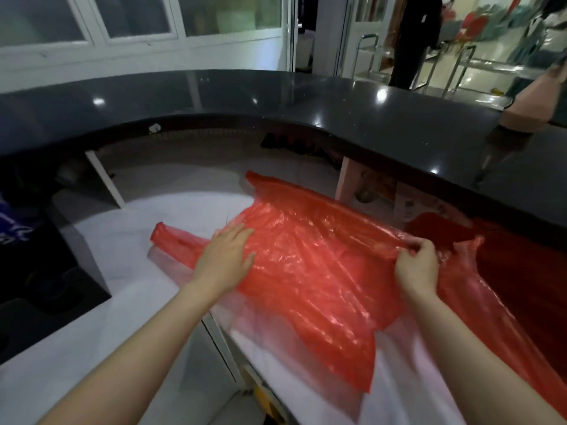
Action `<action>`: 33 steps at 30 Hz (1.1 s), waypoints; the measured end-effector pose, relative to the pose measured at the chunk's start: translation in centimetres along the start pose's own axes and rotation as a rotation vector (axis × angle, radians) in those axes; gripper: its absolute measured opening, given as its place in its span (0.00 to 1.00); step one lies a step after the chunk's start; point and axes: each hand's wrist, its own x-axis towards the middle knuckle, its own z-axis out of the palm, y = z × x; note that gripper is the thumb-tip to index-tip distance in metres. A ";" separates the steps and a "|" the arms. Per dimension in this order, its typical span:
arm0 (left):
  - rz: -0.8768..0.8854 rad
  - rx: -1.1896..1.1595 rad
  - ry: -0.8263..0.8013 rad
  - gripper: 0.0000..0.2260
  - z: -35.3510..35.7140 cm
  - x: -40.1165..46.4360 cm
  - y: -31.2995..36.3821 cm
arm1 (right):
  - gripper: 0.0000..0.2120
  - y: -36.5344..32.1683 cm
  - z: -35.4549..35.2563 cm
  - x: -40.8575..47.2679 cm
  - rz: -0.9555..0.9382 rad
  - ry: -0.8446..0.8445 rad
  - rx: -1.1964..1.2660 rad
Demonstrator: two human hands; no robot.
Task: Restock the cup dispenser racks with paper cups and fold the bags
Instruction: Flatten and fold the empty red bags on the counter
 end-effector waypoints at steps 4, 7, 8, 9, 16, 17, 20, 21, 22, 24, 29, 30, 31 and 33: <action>-0.127 -0.104 0.065 0.23 -0.5 -3.7 1.1 | 0.08 1.7 0.6 -5.2 0.064 -0.385 0.109; -0.271 -0.259 0.221 0.25 -0.9 -7.7 1.5 | 0.13 2.8 0.0 -8.2 0.117 -0.572 0.220; -0.317 -0.304 0.292 0.25 -0.8 -9.2 1.6 | 0.15 3.3 -0.4 -8.7 0.113 -0.589 0.240; -0.357 -0.351 0.357 0.25 -0.7 -10.8 1.9 | 0.17 3.7 -1.1 -9.1 0.095 -0.605 0.241; -0.732 -0.715 0.387 0.28 3.6 -20.1 3.9 | 0.19 6.6 -3.9 -10.9 0.100 -0.612 0.230; -0.791 -0.755 0.389 0.26 3.9 -20.8 3.8 | 0.16 6.7 -4.1 -11.0 0.111 -0.569 0.248; -0.940 -0.903 0.348 0.17 4.6 -22.3 3.8 | 0.07 7.2 -4.3 -10.8 0.153 -0.472 0.268; -0.977 -0.995 0.324 0.15 4.7 -22.6 4.0 | 0.07 7.4 -4.4 -10.8 0.177 -0.465 0.278; -1.017 -1.102 0.308 0.14 4.8 -22.8 4.2 | 0.08 7.6 -4.4 -10.6 0.196 -0.469 0.290; -1.102 -1.306 0.304 0.12 5.2 -22.9 4.5 | 0.08 7.7 -4.6 -10.5 0.223 -0.486 0.325; -1.161 -1.254 0.271 0.07 5.6 -23.2 4.4 | 0.12 7.3 -5.1 -9.9 0.329 -0.482 0.453; -1.171 -1.225 0.291 0.07 5.5 -23.2 4.1 | 0.13 7.2 -5.2 -9.8 0.341 -0.480 0.459; -1.183 -1.199 0.316 0.07 5.4 -23.3 3.7 | 0.12 7.2 -5.3 -9.6 0.349 -0.475 0.457; -1.201 -1.151 0.355 0.08 5.1 -23.6 3.0 | 0.12 7.2 -5.4 -9.4 0.358 -0.460 0.439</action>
